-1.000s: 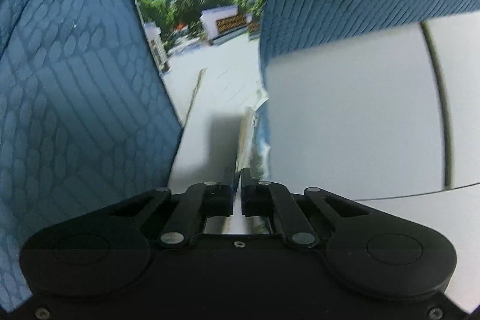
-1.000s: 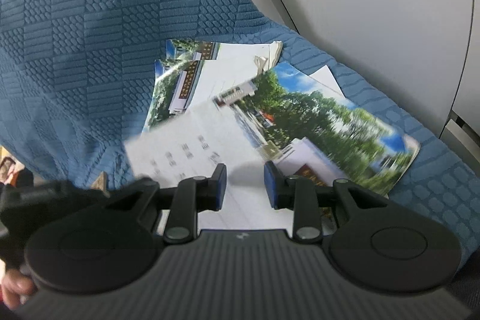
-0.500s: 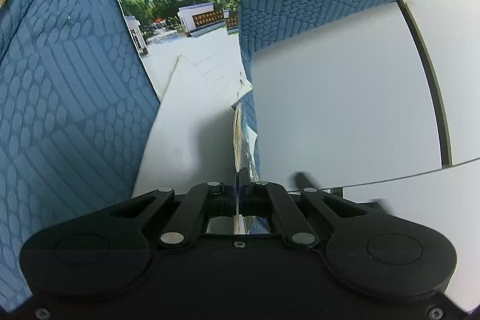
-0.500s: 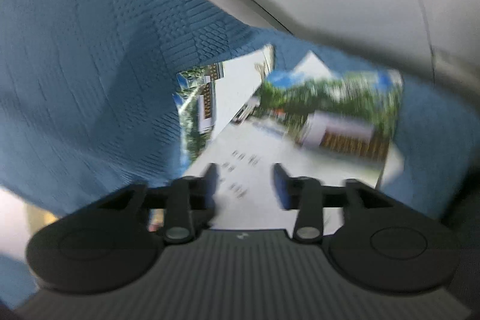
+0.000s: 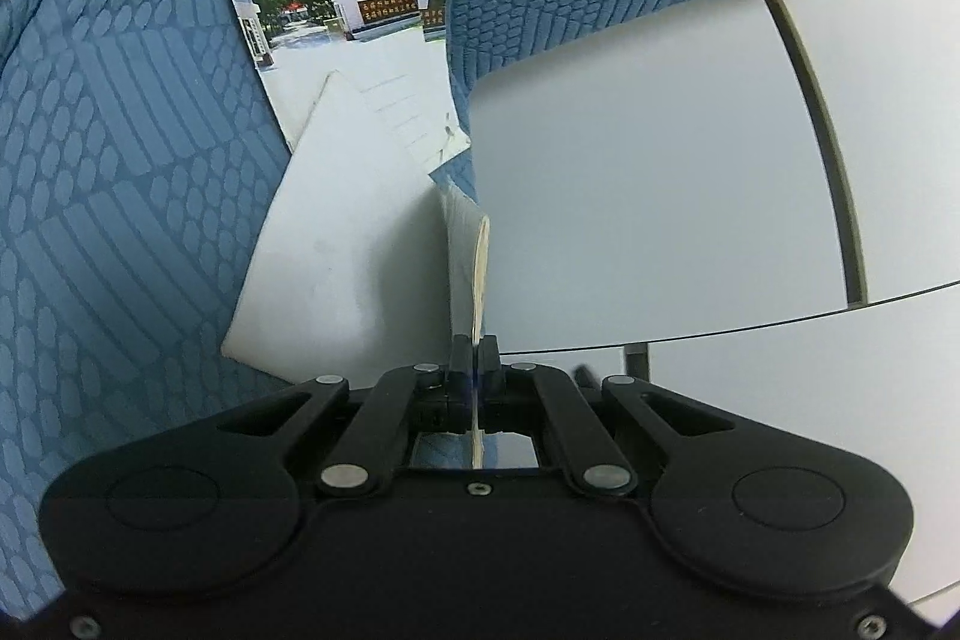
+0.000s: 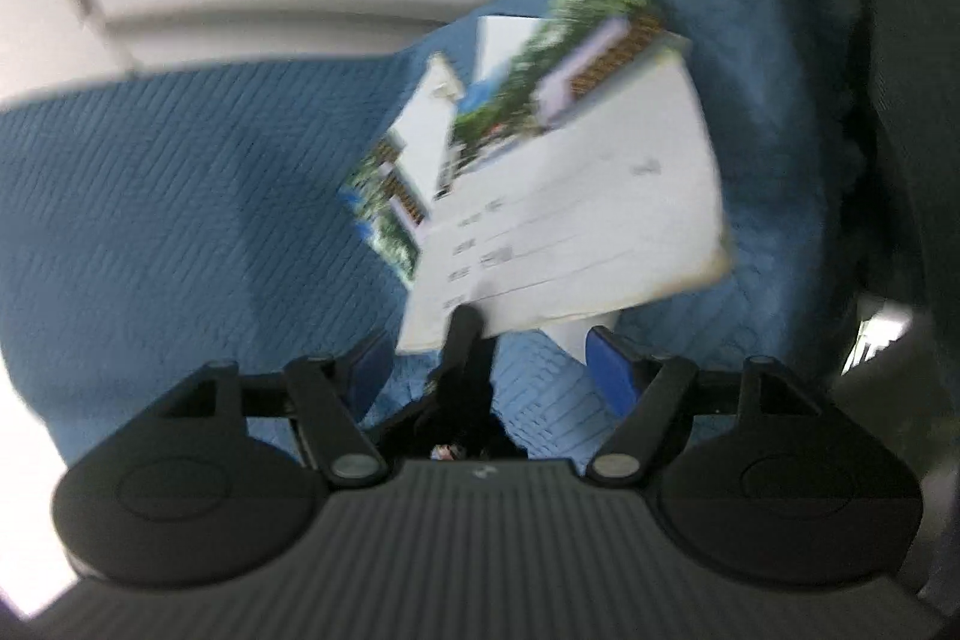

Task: Organize objects
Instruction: 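Lift the brochures upright off the seat with both grippers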

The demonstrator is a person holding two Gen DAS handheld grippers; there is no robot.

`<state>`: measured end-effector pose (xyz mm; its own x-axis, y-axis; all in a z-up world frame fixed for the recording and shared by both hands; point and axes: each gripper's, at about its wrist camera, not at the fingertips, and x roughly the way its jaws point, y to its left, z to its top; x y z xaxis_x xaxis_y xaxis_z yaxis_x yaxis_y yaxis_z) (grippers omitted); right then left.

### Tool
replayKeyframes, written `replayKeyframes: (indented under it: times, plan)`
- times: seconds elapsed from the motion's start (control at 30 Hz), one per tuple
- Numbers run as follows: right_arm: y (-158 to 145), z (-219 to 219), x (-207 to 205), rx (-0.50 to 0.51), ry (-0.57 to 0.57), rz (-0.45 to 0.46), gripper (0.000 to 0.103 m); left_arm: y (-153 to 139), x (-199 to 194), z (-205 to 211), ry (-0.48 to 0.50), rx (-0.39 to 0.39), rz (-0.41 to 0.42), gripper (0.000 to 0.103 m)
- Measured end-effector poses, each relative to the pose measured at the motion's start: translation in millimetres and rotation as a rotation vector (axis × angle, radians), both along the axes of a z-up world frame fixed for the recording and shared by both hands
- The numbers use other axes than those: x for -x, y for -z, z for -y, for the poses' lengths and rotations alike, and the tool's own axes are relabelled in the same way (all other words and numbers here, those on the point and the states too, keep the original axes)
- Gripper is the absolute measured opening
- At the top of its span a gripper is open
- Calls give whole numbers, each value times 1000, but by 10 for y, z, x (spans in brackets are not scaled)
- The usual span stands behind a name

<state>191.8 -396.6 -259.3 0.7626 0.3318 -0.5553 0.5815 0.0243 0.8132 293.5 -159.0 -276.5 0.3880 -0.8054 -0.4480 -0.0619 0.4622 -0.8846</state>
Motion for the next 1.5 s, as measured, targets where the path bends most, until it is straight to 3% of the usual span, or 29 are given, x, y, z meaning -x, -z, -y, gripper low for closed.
replayKeyframes:
  times: [0.13,0.23,0.3,0.33,0.4,0.47,0.57,0.83,1.1,1.3,1.37,1.5]
  plan:
    - [149,-27,36,-64,98,-20,73,-9,29,-25,-2,25,-4,0]
    - [139,-26,20,-19,139,-53,71,37,49,-50,-9,51,-26,0]
    - [80,-4,32,57,172,-69,64,78,62,-65,-16,62,-38,0]
    - [37,1,32,103,181,-68,59,103,70,-71,-18,73,-47,0]
    - [-26,11,17,172,182,-91,32,157,83,-93,-19,117,-68,0]
    - [-36,30,-3,202,179,-104,17,203,81,-113,-28,146,-85,1]
    - [-58,56,-39,205,175,-87,10,231,88,-126,-31,169,-100,3]
    - [-280,20,-166,325,108,-40,6,362,134,-145,-58,266,-175,43]
    - [-427,9,-59,353,57,-34,6,523,161,-125,-100,311,-234,41]
    - [-553,8,61,386,5,-13,6,560,188,-172,-133,336,-262,24]
    - [-550,45,62,376,-18,-13,6,561,182,-152,-109,346,-268,11]
    - [-595,44,55,404,-63,-16,6,472,191,-140,-108,331,-237,6]
